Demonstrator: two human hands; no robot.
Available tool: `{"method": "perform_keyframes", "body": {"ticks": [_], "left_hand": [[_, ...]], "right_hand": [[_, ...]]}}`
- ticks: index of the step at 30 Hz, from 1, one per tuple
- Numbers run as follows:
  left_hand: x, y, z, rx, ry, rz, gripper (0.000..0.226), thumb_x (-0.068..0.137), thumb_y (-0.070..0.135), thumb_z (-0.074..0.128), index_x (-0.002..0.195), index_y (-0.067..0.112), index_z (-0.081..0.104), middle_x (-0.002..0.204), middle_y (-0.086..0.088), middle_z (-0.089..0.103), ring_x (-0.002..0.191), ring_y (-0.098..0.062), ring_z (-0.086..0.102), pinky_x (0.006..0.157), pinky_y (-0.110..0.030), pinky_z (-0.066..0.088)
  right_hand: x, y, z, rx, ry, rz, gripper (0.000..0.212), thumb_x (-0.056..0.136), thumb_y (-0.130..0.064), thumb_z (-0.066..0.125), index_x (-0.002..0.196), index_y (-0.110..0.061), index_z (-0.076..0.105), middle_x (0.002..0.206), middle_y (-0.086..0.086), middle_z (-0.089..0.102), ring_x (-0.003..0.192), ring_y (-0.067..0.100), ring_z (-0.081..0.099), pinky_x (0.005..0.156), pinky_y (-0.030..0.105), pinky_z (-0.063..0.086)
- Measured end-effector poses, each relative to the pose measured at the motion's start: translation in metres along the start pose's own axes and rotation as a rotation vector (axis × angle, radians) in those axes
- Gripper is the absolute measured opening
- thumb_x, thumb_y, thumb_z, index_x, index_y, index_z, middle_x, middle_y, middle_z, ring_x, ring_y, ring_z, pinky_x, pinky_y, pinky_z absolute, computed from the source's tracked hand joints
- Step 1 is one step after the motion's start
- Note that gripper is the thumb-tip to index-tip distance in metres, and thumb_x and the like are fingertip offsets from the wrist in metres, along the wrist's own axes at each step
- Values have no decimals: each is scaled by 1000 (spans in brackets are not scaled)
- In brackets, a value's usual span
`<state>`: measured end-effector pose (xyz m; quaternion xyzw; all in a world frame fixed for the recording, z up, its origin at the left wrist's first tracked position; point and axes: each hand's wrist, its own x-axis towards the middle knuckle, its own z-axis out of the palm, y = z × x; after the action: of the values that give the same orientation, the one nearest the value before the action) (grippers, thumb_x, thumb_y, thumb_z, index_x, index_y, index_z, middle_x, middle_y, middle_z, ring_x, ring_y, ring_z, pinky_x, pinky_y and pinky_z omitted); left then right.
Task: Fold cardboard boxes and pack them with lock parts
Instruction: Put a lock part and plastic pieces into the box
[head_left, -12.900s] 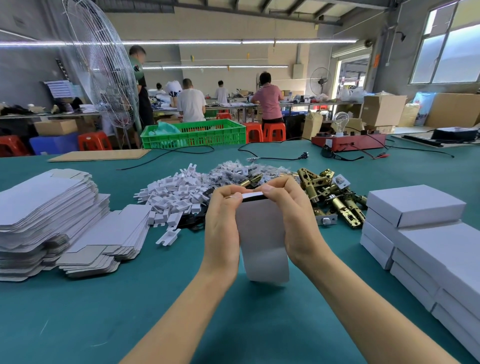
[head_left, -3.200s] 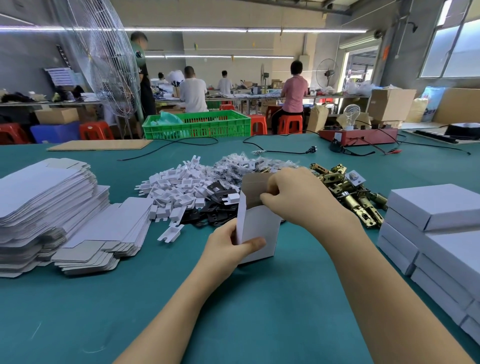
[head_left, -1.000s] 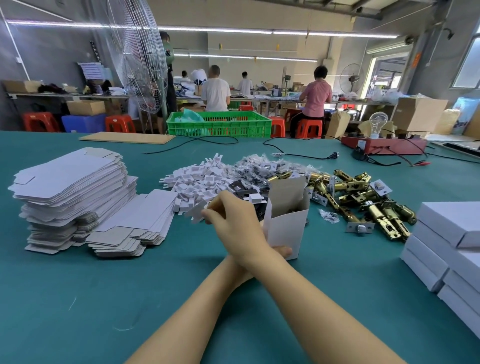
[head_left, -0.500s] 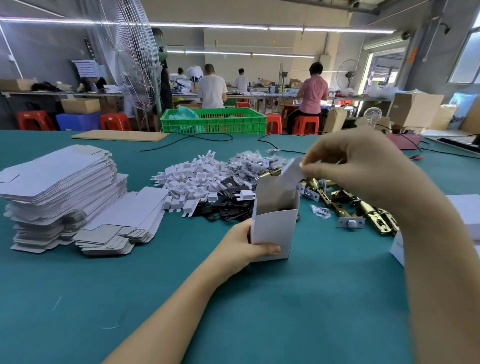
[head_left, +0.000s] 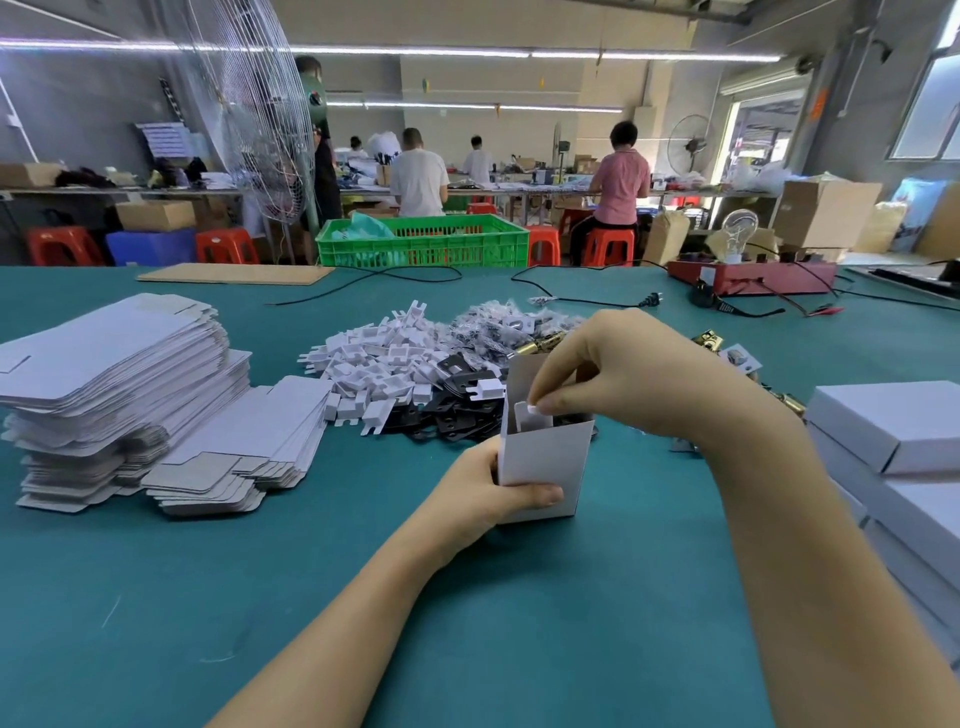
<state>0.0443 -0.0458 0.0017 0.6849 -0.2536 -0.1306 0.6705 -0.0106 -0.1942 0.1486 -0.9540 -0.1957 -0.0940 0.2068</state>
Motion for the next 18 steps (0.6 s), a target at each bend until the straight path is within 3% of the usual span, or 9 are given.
{"method": "perform_keyframes", "body": {"ticks": [4,9,13,18], "left_hand": [[0,0,0,-4,2,-3,42,66,18,78,106,21,67,98,5,72,92,-7,67,82,-22,54],[-1,0,0,-20,-1,-5,39,68,16,78,105,23,67,93,11,74,88,-2,67,74,-16,51],[-1,1,1,-19,4,-8,38,68,16,77,104,22,68,95,11,74,89,-3,67,75,-17,52],[-1,-1,-1,-15,96,3,37,70,17,78,105,22,68,96,10,75,92,-7,69,78,-20,54]], "right_hand": [[1,3,2,-15,-40,31,13,85,-14,70,92,-22,78,82,-12,71,65,-12,57,61,2,41],[-1,10,0,19,-65,51,17,88,-15,67,98,-25,75,81,-19,66,68,-16,57,63,1,42],[-3,19,-6,64,90,67,12,87,-19,67,94,-26,75,81,-13,72,72,-4,61,64,7,43],[-3,40,0,255,395,161,11,87,-13,64,84,-16,74,70,-1,72,59,7,61,64,22,52]]}}
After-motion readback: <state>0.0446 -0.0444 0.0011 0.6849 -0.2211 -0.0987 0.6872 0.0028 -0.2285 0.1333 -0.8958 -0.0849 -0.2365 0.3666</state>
